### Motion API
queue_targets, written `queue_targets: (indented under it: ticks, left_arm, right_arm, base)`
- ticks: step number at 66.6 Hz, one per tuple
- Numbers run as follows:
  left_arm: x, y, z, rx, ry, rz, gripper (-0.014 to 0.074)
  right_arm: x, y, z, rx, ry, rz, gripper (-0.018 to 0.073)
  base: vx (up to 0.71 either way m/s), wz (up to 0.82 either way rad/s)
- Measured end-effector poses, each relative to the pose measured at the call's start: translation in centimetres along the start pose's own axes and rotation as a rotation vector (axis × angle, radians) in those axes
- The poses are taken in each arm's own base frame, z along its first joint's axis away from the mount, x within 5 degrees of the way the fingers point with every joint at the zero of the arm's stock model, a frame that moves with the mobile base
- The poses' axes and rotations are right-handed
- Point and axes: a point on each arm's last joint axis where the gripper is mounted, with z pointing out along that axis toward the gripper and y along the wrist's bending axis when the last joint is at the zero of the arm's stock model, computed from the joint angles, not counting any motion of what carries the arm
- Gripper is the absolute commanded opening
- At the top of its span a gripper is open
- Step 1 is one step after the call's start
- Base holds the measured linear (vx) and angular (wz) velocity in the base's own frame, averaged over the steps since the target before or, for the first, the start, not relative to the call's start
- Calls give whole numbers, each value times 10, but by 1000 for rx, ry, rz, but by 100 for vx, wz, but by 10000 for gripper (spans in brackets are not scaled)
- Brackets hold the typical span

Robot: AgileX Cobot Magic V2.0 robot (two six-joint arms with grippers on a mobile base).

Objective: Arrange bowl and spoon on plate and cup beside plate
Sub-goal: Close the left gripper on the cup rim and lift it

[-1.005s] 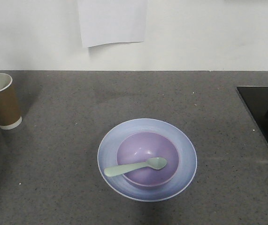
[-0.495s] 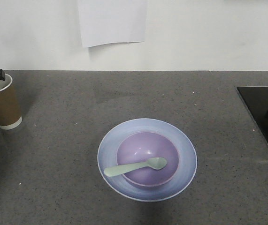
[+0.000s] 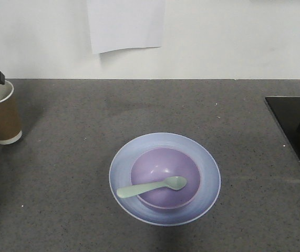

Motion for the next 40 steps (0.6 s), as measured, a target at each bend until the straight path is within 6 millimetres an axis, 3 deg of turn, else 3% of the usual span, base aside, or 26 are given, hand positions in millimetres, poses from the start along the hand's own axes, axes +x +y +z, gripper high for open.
queue_targets:
  ticks: [21,29,40]
  left_arm:
    - [21,-36,-98,332,-72,124,-8]
    - [34,-60,-115,413,-51,227,-8]
    - [46,-88,-116,454,-1,324,-8]
  right_arm:
    - [0,0,0,0,0,4,-6]
    - [0,1,0,-8,0,11,-6]
    - [0,2,0,-20,-1,18,-6]
  base:
    - [0,0]
    - [0,0]
    - [0,0]
